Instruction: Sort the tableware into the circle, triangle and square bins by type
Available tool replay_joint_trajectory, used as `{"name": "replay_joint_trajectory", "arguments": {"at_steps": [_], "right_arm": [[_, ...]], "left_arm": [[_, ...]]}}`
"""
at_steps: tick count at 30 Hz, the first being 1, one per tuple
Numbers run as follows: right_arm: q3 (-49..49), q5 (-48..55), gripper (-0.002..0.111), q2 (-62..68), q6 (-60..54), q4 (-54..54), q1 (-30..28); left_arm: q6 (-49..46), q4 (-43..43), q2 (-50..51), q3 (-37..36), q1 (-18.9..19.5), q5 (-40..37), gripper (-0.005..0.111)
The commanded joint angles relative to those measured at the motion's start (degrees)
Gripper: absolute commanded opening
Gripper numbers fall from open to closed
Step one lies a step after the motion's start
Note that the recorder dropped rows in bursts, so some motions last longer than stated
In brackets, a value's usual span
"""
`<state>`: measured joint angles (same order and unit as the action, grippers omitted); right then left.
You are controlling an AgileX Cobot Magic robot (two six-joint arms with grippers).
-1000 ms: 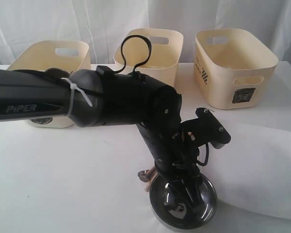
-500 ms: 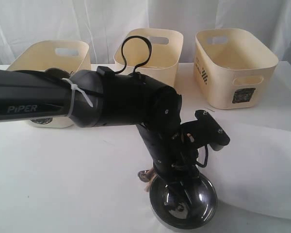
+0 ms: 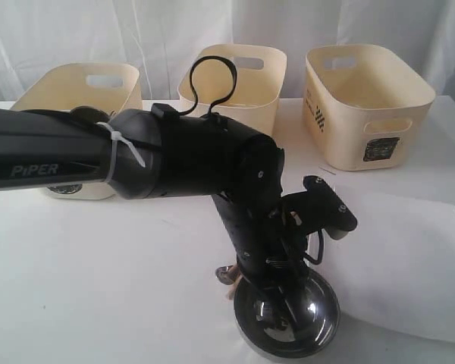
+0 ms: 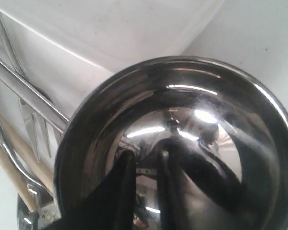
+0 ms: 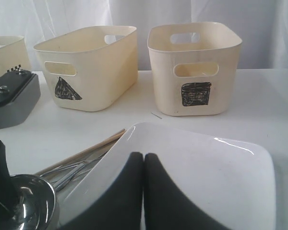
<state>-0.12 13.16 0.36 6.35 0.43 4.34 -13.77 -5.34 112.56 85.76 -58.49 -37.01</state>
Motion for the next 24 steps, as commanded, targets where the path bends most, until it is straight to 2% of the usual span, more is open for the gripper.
{"name": "replay_joint_trajectory", "arguments": {"at_steps": [1, 18, 21, 24], "right_arm": [[0.12, -0.51, 0.000, -0.36, -0.05, 0.00, -0.37], [0.12, -0.52, 0.000, -0.36, -0.05, 0.00, -0.37], [0.12, -0.52, 0.000, -0.36, -0.05, 0.00, -0.37], [0.12, -0.52, 0.000, -0.36, -0.05, 0.00, -0.37]], "left_arm": [[0.00, -1.04, -0.02, -0.05, 0.11, -1.79, 0.002], [-0.12, 0.26, -9.29, -0.05, 0.11, -6.47, 0.000], [-0.01, -0.23, -9.32, -0.05, 0.49, -7.17, 0.008], [0.37, -0.91, -9.32, -0.05, 1.59, -7.68, 0.025]]}}
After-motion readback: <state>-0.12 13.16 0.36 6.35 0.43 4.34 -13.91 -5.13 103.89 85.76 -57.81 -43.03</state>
